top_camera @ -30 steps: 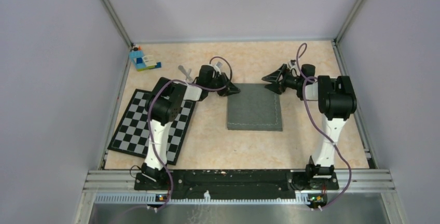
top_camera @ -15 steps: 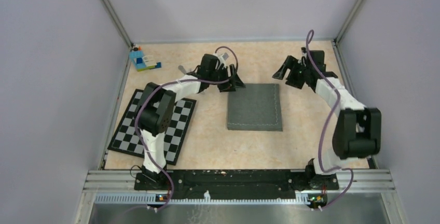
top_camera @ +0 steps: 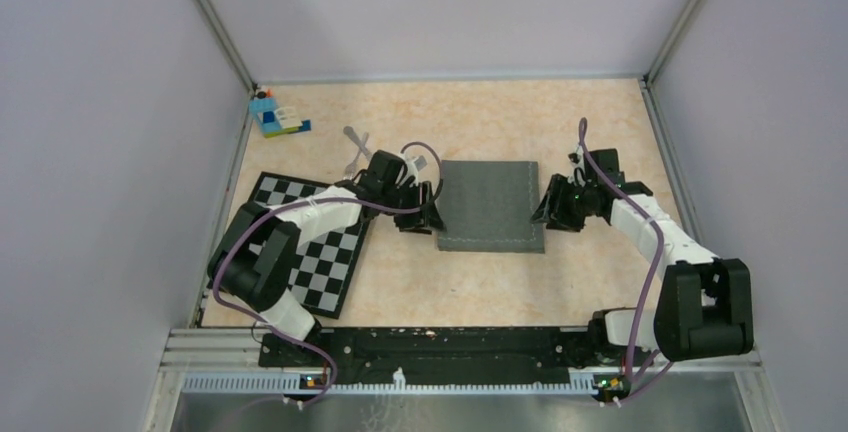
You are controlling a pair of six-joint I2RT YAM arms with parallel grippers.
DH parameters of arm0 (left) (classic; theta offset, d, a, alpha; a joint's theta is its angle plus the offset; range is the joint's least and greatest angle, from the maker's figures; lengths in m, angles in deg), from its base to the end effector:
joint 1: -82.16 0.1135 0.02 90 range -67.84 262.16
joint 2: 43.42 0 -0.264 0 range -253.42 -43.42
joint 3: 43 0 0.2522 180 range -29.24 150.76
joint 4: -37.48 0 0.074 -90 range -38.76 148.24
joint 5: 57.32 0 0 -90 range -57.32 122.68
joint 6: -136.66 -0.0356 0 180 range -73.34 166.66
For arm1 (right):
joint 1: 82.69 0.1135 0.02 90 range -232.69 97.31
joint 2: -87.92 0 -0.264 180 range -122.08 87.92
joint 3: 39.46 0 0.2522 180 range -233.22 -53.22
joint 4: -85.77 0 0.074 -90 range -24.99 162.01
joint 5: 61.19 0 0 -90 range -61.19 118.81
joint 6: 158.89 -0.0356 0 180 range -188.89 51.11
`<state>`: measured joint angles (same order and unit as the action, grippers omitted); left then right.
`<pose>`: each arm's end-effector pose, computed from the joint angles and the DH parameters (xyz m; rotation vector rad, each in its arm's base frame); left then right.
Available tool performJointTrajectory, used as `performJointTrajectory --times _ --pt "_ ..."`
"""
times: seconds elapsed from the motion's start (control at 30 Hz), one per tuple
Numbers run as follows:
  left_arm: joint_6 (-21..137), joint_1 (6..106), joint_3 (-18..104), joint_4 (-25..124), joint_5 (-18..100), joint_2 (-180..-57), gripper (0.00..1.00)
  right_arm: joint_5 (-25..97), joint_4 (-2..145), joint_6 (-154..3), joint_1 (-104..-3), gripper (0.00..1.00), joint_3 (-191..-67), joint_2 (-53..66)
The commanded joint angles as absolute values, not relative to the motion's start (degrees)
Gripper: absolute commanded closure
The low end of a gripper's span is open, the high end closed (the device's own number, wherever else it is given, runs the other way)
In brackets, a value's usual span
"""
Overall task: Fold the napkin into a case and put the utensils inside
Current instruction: Pick up the top corner of the square-folded napkin from the center of the board.
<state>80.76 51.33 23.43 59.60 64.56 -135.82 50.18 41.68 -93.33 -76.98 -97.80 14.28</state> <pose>0.2715 -0.1839 0.1893 0.2082 2.5832 -1.1504 0.2410 0.0371 0.2080 0.2955 2.6308 0.6699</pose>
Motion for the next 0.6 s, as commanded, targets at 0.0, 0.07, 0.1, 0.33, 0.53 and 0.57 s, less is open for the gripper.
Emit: performJointTrajectory --times 0.0,0.07,0.1,0.33,0.53,0.57 --pt "80.7 51.5 21.1 58.0 62.1 -134.6 0.48 48.5 41.1 -91.1 -77.3 0.55 -97.0 15.0" --pt "80.8 51.6 20.0 57.8 61.4 -135.1 0.54 48.0 41.3 -91.1 -77.3 0.56 -96.7 15.1" --pt "80.9 51.5 19.7 57.3 61.5 -135.4 0.56 48.1 41.4 -91.0 -77.3 0.57 -96.8 15.2" --pt "82.5 51.0 18.3 53.6 63.7 -137.8 0.68 48.6 42.0 -90.7 -77.3 0.62 -96.7 14.6" --pt "82.6 50.4 18.2 53.3 63.4 -139.6 0.69 47.0 41.8 -91.4 -77.3 0.63 -96.8 14.6" --pt "82.7 50.3 18.2 53.0 63.4 -139.8 0.71 47.1 41.9 -91.4 -77.3 0.63 -96.7 14.4"
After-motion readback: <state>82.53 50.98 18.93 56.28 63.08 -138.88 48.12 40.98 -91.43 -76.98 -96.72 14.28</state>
